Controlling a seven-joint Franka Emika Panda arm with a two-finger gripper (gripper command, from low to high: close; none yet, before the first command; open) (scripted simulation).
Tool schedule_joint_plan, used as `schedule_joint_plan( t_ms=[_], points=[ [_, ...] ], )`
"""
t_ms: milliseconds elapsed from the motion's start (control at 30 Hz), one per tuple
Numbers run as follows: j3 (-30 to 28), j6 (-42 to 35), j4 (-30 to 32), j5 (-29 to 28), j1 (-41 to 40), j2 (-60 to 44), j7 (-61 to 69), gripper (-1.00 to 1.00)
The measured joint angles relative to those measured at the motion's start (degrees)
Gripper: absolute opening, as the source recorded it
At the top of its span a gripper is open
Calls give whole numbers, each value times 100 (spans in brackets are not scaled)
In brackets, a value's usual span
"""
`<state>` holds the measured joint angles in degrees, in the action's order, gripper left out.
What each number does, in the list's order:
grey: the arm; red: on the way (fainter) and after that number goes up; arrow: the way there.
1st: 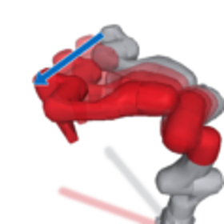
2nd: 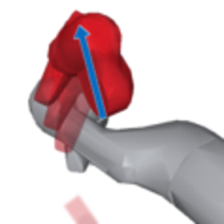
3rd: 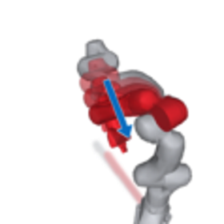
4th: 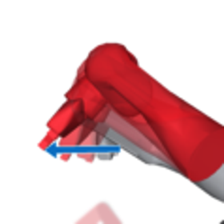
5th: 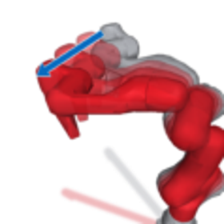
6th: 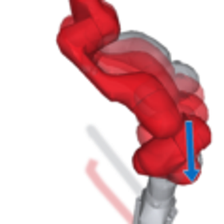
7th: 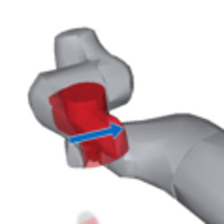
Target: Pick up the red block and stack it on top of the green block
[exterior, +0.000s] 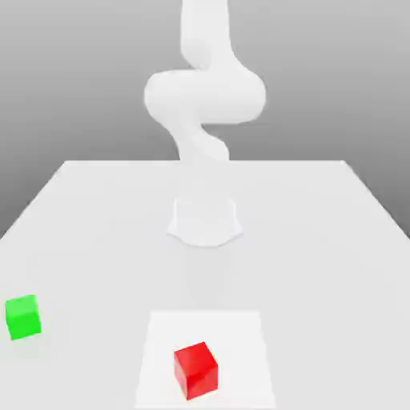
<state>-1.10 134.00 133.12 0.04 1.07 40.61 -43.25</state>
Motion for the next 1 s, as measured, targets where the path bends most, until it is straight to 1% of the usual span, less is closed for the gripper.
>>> schedule_joint_plan(
  t_ms=[533,767,933,967,1000],
  points=[
    [-514,1425,856,242,435,-3360,1814,0],
    [-497,2043,1227,251,375,-4808,2531,0],
    [-332,2837,1145,437,245,-5845,2766,0],
    [-292,2982,1119,475,213,-6018,2795,-100],
    [-292,2982,1119,475,213,-6018,2795,-100]
  ],
)
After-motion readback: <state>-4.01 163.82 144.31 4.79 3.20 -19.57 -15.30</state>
